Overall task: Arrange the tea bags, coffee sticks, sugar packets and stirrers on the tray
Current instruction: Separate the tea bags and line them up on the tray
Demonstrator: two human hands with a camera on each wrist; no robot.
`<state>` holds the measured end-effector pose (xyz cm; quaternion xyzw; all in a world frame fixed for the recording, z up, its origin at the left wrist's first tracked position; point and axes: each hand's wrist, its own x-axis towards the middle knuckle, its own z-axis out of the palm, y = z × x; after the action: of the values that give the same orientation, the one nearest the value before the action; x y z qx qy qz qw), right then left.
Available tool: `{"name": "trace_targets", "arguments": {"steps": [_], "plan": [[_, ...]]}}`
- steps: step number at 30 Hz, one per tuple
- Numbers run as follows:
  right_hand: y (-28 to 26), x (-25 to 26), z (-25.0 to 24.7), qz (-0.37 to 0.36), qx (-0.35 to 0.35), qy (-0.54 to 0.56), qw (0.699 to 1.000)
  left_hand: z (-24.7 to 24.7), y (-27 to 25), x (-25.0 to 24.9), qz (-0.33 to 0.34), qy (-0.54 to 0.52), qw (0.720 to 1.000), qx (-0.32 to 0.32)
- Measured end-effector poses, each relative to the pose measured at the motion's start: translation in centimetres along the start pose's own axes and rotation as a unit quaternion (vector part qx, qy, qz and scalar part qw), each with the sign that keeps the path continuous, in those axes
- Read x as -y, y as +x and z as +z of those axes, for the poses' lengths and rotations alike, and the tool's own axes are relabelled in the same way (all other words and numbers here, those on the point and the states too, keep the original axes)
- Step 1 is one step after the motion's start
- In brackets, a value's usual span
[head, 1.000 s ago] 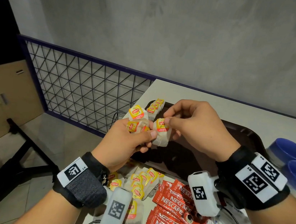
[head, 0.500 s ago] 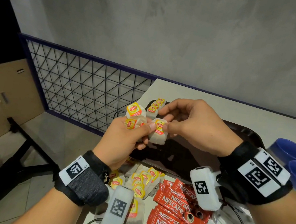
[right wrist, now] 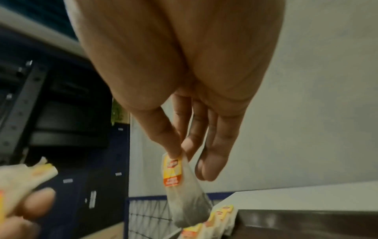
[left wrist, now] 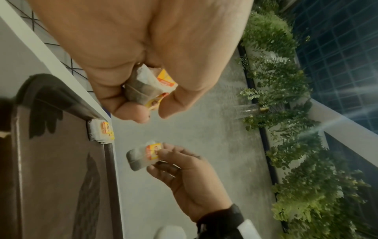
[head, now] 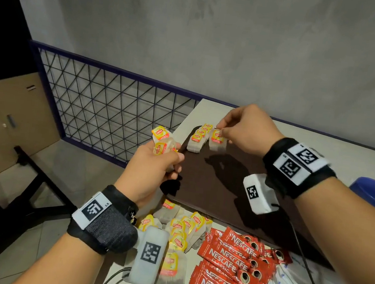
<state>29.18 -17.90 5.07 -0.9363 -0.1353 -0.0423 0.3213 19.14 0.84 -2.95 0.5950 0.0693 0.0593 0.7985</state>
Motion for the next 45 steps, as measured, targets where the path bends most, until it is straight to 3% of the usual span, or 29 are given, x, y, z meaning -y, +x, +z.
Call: {"name": "trace_targets", "arguments": {"steps": [2,7,11,14,28,34,39,45], "plan": [[0.9,-0.2,0.9,0.011,0.005,-0.018,1.000,0.0,0.1,0.1,-0.009,-0.008,1.000,0.004],[2.6,-0.4,3.2,0.075,0.128,0.159,0.976,-0.4,0.3,0.3,-0.014,-0.028,0.999,-0.001],[4.0,-0.3,4.8,0.099,0.176,0.149,0.968,-0.4,0.3,0.4,-0.014,-0.021,1.000,-0.007],[4.9,-0.5,5.5,0.108,0.171,0.098,0.975,-0.3,0.3,0.4,-0.019,-0.018,1.000,-0.006],[6.3,-1.6,6.7,0.136,0.115,0.058,0.982,-0.2,0.0,0.0,-0.028,-0.020,0.999,-0.001],[5.7,-2.2,7.0,0.145,0.151,0.115,0.971,-0.1,-0.1,-0.1,-0.034,-0.021,0.999,-0.003],[5.8,-2.0,6.9,0.136,0.156,0.097,0.974,-0.1,-0.2,-0.2,-0.034,-0.026,0.999,-0.002],[5.1,-1.6,5.2,0.119,0.105,0.072,0.985,0.0,-0.3,-0.3,-0.045,-0.071,0.996,0.018]]}}
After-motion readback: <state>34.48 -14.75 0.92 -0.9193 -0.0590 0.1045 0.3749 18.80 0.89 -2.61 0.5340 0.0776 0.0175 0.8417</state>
